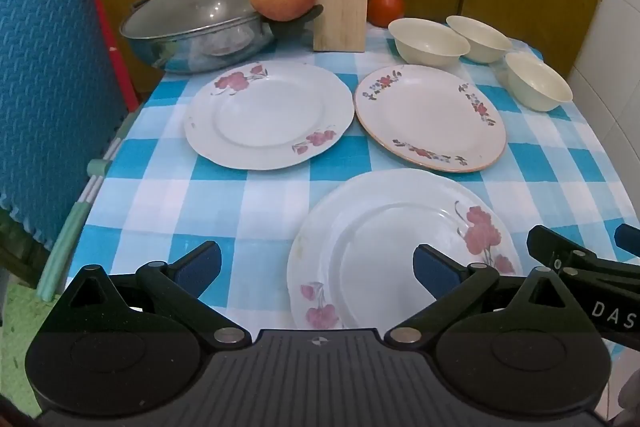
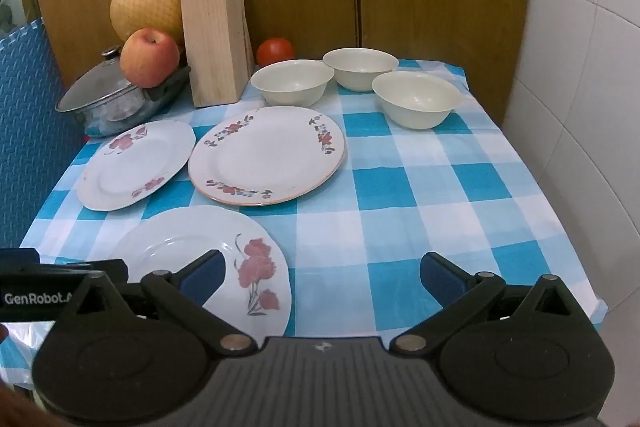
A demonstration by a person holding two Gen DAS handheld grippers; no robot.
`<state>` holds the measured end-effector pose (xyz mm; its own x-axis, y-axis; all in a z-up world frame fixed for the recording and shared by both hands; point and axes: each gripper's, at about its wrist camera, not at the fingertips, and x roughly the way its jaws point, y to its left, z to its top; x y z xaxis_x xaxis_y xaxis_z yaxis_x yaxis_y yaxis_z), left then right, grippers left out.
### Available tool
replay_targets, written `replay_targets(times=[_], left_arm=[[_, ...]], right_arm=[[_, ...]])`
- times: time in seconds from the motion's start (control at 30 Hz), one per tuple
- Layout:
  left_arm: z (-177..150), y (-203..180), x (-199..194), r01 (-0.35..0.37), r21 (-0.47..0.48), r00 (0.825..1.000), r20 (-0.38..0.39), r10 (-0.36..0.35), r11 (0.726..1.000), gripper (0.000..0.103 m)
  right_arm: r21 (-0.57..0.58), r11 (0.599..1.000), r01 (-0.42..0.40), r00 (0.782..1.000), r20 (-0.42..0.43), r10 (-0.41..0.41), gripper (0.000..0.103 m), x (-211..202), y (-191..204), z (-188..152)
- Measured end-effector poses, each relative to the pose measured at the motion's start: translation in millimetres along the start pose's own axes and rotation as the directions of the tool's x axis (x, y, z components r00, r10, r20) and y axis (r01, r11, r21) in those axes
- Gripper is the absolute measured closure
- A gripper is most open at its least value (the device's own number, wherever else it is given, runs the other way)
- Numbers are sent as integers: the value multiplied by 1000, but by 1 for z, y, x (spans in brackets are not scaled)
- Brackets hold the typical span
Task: Organize plates and bowls
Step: 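Move the right gripper to the rim of the pink-flower plate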
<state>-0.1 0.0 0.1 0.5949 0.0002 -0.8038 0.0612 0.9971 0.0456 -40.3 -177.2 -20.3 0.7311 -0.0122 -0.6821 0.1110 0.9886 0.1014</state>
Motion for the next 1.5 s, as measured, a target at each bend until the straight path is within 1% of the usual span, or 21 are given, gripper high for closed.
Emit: replay_targets(times=[0.33,0.37,0.6,0.87,0.97,1.07,1.17,1.23,1.37,1.43,1.5], left_arm=[[0,-7,0,-4,1,1000,2,4,1000,0],[0,0,0,0,1,1000,1,0,1000,0],[-2,2,-2,1,2,1000,-7,-1,1000,0],[-5,9,8,0,-7,999,-37,0,1000,0],[-5,9,11,5,-6,998,-66,-5,1000,0],[-6,9,15,8,0,998,-62,-8,1000,0],[-7,10,17,11,0,997,-74,-11,1000,0],[-7,9,18,12,2,995,-104,-12,1000,0],[-9,9,20,18,6,995,-103,-17,1000,0],[-9,8,21,14,12,995,-103,-13,1000,0],[-10,8,22,12,18,993,-116,-10,1000,0]], right_arm=[[-1,1000,-1,1000,-3,1,2,0,0,-1],[-1,1000,-1,1000,-4,1,2,0,0,-1],[-2,1000,-7,1000,-16,7,2,2,2,-1],[-3,1000,-10,999,-43,10,2,6,-1,-3],[-3,1000,-20,998,-57,20,2,8,-3,-5],[-7,1000,-23,997,-70,22,2,11,-3,-6],[-6,999,-46,995,-93,46,2,15,-2,-7],[-13,999,-52,994,-102,51,3,16,0,-8],[-10,997,-72,990,-121,70,8,19,0,-9],[-6,996,-86,987,-139,84,13,21,-1,-11],[2,995,-103,981,-164,102,22,25,-1,-12]])
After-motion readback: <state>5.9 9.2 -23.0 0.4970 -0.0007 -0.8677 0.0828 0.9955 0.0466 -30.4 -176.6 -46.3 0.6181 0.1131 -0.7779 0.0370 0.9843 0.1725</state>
